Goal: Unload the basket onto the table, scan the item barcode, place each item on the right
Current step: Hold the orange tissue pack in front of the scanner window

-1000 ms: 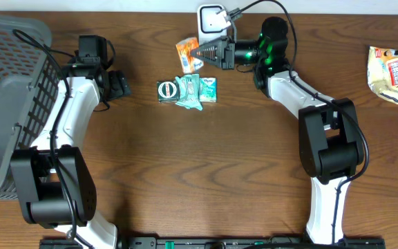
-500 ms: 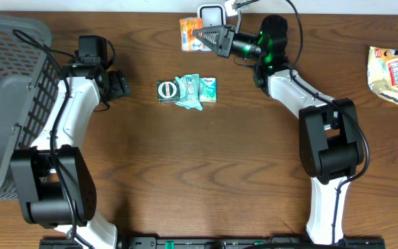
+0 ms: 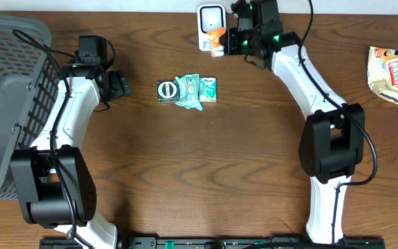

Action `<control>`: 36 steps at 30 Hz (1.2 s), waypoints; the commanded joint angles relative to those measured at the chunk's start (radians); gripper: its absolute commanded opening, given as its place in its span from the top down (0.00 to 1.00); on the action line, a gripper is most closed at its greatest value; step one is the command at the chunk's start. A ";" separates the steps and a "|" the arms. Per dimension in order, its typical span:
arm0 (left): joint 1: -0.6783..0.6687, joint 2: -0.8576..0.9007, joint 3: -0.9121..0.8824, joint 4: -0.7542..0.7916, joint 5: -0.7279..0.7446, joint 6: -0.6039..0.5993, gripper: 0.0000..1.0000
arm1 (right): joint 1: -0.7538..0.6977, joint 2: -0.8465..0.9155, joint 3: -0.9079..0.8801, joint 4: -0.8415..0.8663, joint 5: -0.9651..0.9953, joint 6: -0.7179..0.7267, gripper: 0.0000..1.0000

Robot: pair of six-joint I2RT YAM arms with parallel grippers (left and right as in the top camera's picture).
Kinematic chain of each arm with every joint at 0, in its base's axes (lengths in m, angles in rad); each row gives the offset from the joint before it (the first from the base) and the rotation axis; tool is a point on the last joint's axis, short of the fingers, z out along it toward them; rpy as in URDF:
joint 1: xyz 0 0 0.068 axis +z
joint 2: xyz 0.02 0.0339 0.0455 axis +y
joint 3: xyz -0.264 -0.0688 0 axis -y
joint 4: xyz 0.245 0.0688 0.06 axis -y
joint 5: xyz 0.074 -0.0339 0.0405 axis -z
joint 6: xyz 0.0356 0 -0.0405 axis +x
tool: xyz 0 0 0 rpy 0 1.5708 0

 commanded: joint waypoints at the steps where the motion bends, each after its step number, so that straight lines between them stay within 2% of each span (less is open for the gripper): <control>1: 0.000 0.000 -0.005 -0.001 -0.005 0.013 0.03 | 0.050 -0.004 0.086 -0.061 0.356 -0.262 0.99; 3: 0.000 0.000 -0.005 -0.001 -0.005 0.013 0.02 | 0.072 -0.004 0.099 -0.054 0.454 -0.279 0.99; 13: 0.000 0.000 -0.006 -0.001 -0.005 0.013 0.02 | 0.089 -0.003 0.100 0.079 0.534 -0.422 0.99; 18: 0.000 0.000 -0.006 -0.001 -0.005 0.013 0.03 | 0.084 -0.003 0.100 0.140 0.539 -0.497 0.99; 20: 0.000 0.000 -0.006 -0.001 -0.005 0.013 0.03 | 0.086 0.001 0.099 0.203 0.525 -0.597 0.99; 25: 0.000 0.000 -0.006 -0.001 -0.005 0.013 0.03 | 0.093 0.040 0.098 0.347 0.520 -0.712 0.99; 32: 0.000 0.000 -0.006 -0.001 -0.005 0.013 0.03 | 0.095 0.142 0.098 0.408 0.520 -0.916 0.99; 36: 0.000 0.000 -0.006 -0.001 -0.005 0.013 0.02 | 0.097 0.180 0.098 0.417 0.520 -0.922 0.99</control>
